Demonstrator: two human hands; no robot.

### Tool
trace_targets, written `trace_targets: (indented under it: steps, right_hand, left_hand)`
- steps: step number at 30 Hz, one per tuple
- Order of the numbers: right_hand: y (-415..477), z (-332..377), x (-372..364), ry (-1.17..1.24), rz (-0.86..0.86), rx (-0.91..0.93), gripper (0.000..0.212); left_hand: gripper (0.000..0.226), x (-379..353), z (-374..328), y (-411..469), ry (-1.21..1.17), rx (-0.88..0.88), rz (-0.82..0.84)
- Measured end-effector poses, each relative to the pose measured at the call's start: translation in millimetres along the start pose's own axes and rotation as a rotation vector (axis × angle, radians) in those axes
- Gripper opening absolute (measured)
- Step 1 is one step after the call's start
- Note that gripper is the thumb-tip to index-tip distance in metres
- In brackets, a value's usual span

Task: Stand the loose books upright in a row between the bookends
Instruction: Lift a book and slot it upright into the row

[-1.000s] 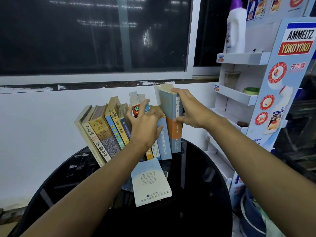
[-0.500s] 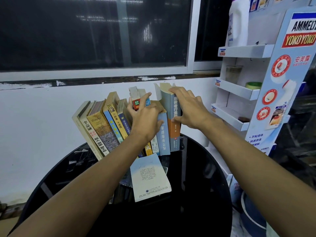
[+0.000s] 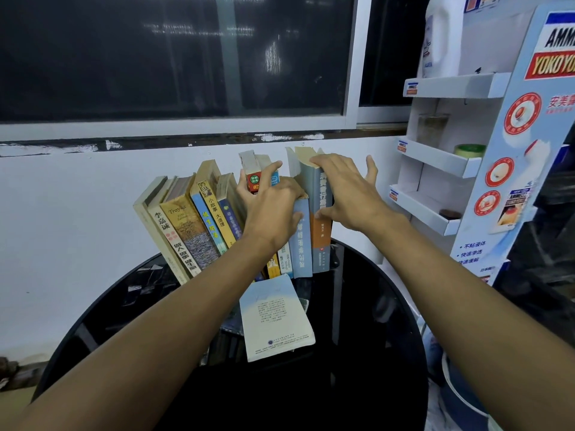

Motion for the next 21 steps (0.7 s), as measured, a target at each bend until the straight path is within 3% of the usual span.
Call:
trace_targets:
  steps: [13, 21]
  right_hand:
    - [-12, -4, -2, 0.062, 0.007, -0.018, 0.101]
    - [-10, -8, 8, -0.03, 0.067, 0.012, 0.099]
  left_hand:
    - [0.032, 1, -4, -1, -0.008, -0.004, 0.011]
    - [0.031, 11, -5, -1, -0.016, -0.002, 0.086]
Point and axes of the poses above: each hand's wrist, its own y-axis towards the middle knuckle, its own x-axis out of the back of the hand, z = x × y, the point moved 2 cm from there along y, towards the middle knuckle, and after that the axes turned 8 degrees about -z, right-handed, at the moved point
